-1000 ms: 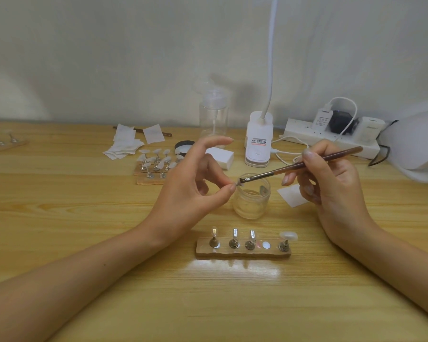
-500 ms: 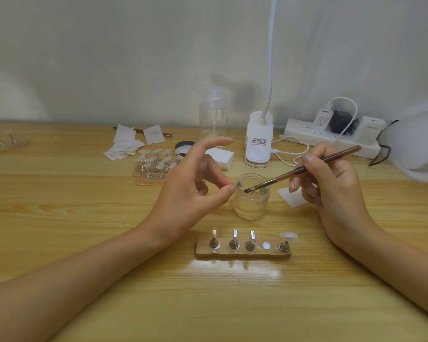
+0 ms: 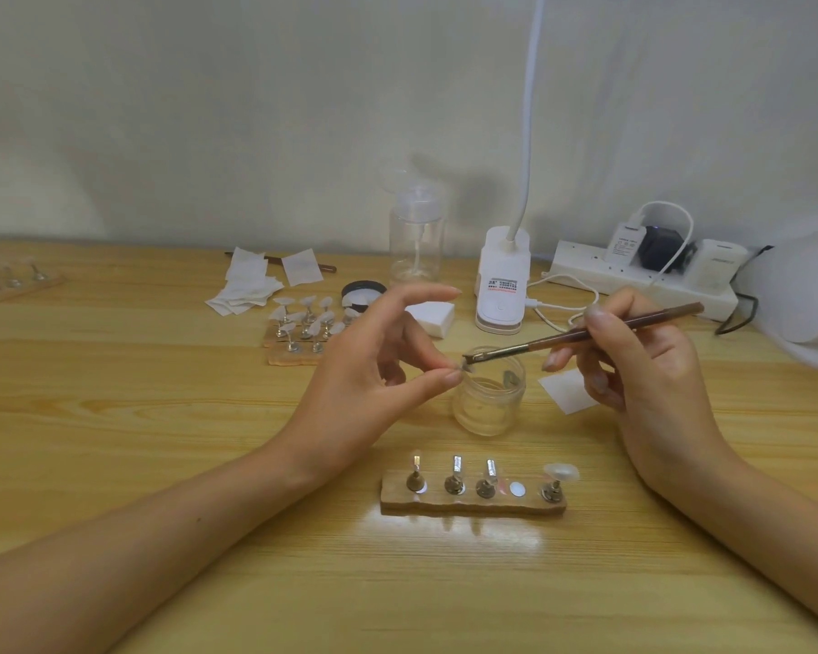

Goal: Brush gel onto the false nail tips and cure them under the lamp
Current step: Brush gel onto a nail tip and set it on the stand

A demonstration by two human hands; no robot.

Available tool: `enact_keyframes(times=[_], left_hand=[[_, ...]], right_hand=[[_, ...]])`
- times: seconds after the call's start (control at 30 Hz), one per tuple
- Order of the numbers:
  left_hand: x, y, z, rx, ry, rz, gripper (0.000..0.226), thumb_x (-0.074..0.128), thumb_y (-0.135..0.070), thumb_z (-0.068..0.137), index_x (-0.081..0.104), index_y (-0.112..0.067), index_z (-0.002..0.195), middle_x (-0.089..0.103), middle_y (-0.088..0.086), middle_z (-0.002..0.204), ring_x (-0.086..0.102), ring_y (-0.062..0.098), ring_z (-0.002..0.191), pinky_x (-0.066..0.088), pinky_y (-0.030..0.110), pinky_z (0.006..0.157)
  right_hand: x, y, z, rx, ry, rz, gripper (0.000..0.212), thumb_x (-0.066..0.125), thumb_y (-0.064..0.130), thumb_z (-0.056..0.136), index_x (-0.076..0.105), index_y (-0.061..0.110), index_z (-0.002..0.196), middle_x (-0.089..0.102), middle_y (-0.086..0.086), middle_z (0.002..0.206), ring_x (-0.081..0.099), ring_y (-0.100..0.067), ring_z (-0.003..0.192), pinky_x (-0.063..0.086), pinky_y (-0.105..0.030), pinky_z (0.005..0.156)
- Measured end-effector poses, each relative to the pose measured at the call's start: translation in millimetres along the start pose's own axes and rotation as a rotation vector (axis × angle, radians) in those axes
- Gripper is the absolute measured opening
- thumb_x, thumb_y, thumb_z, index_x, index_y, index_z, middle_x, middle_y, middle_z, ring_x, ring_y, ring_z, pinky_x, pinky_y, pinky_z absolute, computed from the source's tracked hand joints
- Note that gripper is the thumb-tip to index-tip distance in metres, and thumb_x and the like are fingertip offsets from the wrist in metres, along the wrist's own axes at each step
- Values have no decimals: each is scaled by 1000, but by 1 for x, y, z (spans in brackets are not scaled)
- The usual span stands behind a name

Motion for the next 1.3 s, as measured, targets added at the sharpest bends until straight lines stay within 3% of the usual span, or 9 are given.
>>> enact_keyframes(times=[0.13,0.27,0.43,0.57,0.83,0.93,1.03,1.2,1.3], left_hand=[[0,3,0,-24,1,-14,57,80,-15,83,56,-30,132,70,-4,80,71,15,86,50,46,65],[0,3,0,-39,2,-25,60,80,-23,78,56,-32,132,69,-5,78,72,16,85,51,47,66],[1,3,0,-56,-2,-29,61,81,-23,77,57,-32,132,69,-4,77,72,16,84,52,52,69],[1,4,0,-62,-4,-34,63,83,-19,76,57,-32,132,68,-3,76,71,13,81,50,46,65],[1,2,-1,-73,-8,-48,63,83,-19,74,57,-29,130,68,-4,74,70,13,79,49,43,63],[2,1,-1,-74,-3,-36,64,84,-16,75,56,-27,132,68,-5,74,70,11,76,49,42,63],[2,2,-1,-76,-1,-35,64,84,-10,77,56,-26,132,68,-5,74,70,13,78,50,43,63],[2,0,-1,-79,-3,-39,64,82,-21,74,56,-28,131,68,-4,75,70,12,76,49,42,63],[2,-1,-2,-78,-4,-41,64,81,-27,71,57,-29,131,67,-4,75,72,16,79,52,52,70]], right_hand=[[-10,-6,1,44,-70,-2,23,52,21,98,46,16,76,64,-6,60,36,-9,46,28,-16,41],[-1,0,0,9,-14,-4,22,55,32,90,48,17,77,69,-9,67,35,-11,47,23,-21,42],[-10,-7,0,57,-73,22,25,51,20,99,49,20,74,64,-7,62,38,-8,47,30,-15,41],[-1,-5,1,46,-14,5,21,57,35,89,51,23,73,67,-8,65,38,-9,48,29,-16,41],[-2,-7,0,75,-27,6,21,58,35,88,51,21,74,66,-7,64,42,-7,48,31,-14,42],[-8,-13,1,107,-75,21,24,54,24,96,49,21,73,63,-6,60,40,-7,46,29,-15,42],[-2,-7,0,76,-28,31,21,56,32,90,49,23,73,65,-5,64,39,-9,49,29,-17,43],[-9,-13,1,117,-79,26,25,53,23,97,47,21,73,61,-4,59,38,-10,47,26,-20,45],[-3,-7,0,74,-30,57,21,56,31,91,48,21,75,66,-6,64,44,-9,47,31,-16,42]])
Point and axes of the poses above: each hand's wrist, its own z-axis towards the middle knuckle, its own x-axis out of the palm, y = z × x, the point moved 10 cm from there along z, towards the middle knuckle
